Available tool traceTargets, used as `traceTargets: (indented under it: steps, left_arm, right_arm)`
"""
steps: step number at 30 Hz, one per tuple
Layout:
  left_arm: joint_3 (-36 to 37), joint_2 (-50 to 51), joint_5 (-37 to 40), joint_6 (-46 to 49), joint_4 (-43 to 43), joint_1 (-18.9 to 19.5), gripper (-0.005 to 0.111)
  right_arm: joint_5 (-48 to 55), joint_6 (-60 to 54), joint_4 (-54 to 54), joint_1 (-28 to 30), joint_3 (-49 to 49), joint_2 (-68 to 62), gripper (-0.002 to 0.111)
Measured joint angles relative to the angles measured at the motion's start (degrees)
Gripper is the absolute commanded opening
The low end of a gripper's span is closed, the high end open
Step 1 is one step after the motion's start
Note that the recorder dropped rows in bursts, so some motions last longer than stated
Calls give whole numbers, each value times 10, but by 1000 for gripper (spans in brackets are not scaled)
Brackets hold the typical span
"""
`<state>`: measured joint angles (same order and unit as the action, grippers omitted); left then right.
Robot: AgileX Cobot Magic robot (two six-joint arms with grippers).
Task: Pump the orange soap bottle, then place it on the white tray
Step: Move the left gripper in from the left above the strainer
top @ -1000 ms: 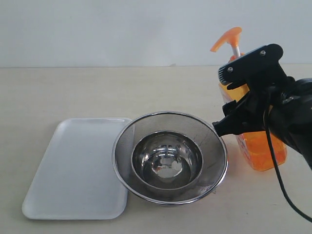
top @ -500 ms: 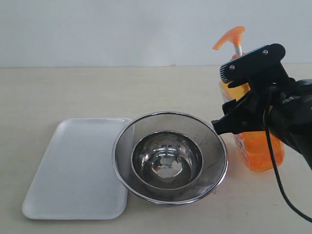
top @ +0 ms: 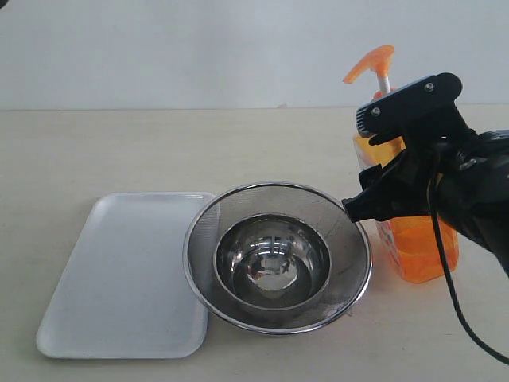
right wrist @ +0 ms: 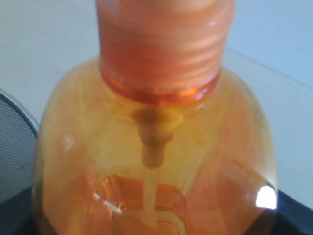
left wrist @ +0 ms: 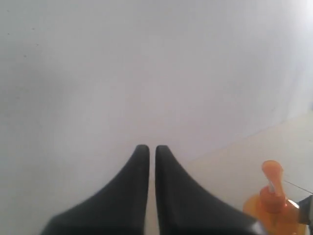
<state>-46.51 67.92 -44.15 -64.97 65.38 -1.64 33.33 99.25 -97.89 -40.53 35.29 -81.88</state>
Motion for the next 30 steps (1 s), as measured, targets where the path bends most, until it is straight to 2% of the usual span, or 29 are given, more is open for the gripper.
traceTargets:
  steps: [3,5,11,17,23,30]
  left_arm:
    - [-81,69,-60,-79,82,-5,5]
    - [-163,117,-73,-163,168,-28,5]
    - [-288,192,-77,-215,270,-102,5]
    - [-376,261,-79,-226,319,-156,5]
    - [-450,329,-84,-293,340,-161,5]
    - [-512,393,-141,-329,343,-166,5]
  right_arm:
    - [-1,-1,-1,0,0,0,0]
    - [-2,-1,-2,0,0,0,0]
    - [-4,-2,-4,0,0,0,0]
    - [-4,-4,-4,0,0,0,0]
    - [-18,-18,-7,0,1,0,0]
    - [-16,-18,-8,0,1,0,0]
